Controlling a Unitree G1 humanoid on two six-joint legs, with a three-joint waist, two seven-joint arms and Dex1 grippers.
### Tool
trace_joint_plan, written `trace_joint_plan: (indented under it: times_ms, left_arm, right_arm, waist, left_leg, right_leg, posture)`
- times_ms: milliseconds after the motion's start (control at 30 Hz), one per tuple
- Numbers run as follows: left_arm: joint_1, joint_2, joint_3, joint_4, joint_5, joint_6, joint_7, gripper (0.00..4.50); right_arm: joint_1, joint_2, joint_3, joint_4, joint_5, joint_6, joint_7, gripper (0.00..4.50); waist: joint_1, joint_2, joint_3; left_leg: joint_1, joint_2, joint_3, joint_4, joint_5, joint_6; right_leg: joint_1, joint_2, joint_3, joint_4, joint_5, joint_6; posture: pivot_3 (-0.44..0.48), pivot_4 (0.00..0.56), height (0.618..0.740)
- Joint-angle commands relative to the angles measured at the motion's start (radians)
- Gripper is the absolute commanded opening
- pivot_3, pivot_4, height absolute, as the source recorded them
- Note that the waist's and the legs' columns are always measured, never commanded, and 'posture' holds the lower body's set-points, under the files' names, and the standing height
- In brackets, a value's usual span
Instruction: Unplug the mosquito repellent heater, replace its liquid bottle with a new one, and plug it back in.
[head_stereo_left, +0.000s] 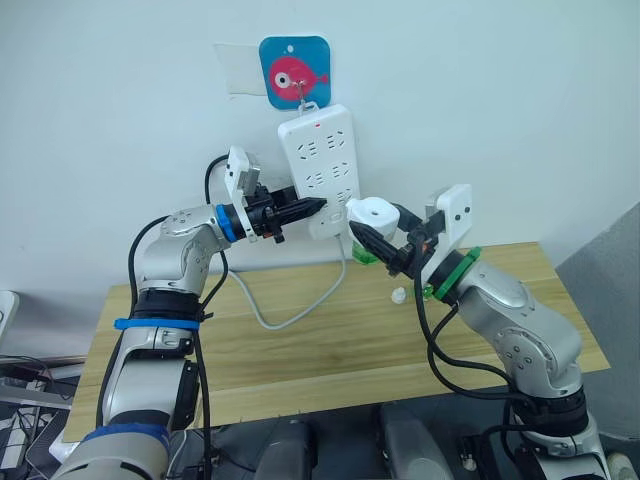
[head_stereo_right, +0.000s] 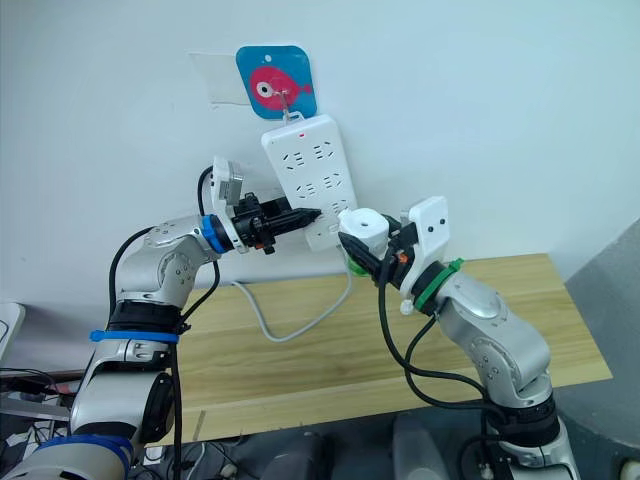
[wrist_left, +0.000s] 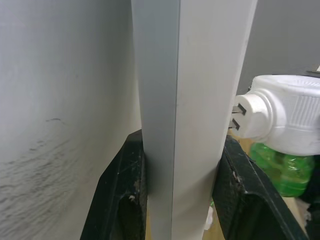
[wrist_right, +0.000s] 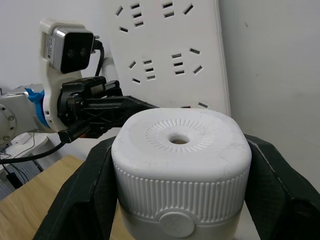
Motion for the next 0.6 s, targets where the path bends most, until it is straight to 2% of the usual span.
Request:
trace_joint_plan:
  times_ms: [33,600]
  left_arm:
    - [-0.007,0.004,0.023,-0.034,-0.021,0.02,0.002,1.31]
    - [-0.003,0.008,0.023,-0.041,-0.018,0.029,-0.01,1.31]
  right_arm:
    - [-0.026,0.02,0.01,-0.01,-0.028,-0.03,0.002,2.97]
    - [-0.048,0.067,0.017,0.029,-0.11,-0.03,0.012,2.97]
  waist:
    - [0.0,0.0,0.0]
    - [0.0,0.0,0.0]
  left_leg:
    - [0.0,0.0,0.0,0.0,0.0,0.0]
    - [-0.001,0.0,0.0,0.0,0.0,0.0]
  right_leg:
    - [0.0,0.0,0.0,0.0,0.0,0.0]
    - [-0.002,0.0,0.001,0.001,0.0,0.0]
  posture:
    - [-0.203,0.164,0.74]
    - [-0.196,0.173,0.74]
